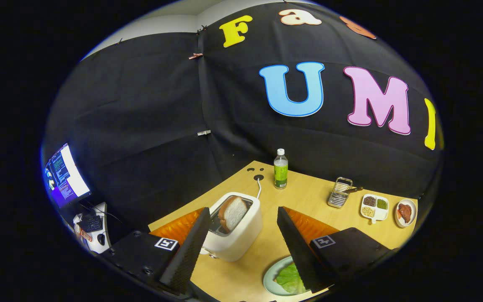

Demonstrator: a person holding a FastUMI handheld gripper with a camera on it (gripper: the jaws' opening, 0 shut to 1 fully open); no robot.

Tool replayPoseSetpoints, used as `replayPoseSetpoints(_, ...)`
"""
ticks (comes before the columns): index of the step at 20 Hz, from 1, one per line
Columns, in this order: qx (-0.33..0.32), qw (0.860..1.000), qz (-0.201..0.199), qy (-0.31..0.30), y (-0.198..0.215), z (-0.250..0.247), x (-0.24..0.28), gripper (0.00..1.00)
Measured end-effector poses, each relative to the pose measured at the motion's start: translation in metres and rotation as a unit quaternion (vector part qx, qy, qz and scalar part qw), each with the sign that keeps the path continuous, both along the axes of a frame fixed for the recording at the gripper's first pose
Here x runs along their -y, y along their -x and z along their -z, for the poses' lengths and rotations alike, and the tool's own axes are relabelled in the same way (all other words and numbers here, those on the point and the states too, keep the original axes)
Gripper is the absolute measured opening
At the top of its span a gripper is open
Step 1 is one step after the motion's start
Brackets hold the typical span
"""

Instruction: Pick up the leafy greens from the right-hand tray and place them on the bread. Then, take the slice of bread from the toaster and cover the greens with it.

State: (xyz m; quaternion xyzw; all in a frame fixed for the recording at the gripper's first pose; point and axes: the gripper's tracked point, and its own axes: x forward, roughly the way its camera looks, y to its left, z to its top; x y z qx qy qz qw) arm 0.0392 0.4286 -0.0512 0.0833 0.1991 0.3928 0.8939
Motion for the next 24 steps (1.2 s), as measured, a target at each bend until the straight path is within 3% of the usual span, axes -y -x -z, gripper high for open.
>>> replayPoseSetpoints(10, -0.103, 0.994, -0.007, 0.020, -0.023, 0.085, -0.101, 0.98)
replayPoseSetpoints(13, -0.138, 0.990, 0.010, 0.029, -0.029, 0.112, -0.113, 0.94)
replayPoseSetpoints(18, -0.152, 0.985, 0.065, 0.042, -0.043, 0.123, -0.108, 0.80)
replayPoseSetpoints(19, -0.160, 0.983, 0.077, 0.048, -0.044, 0.126, -0.105, 0.68)
replayPoseSetpoints(21, -0.174, 0.980, 0.082, 0.050, -0.040, 0.128, -0.105, 0.28)
replayPoseSetpoints(24, -0.174, 0.980, 0.082, 0.052, -0.034, 0.125, -0.106, 0.17)
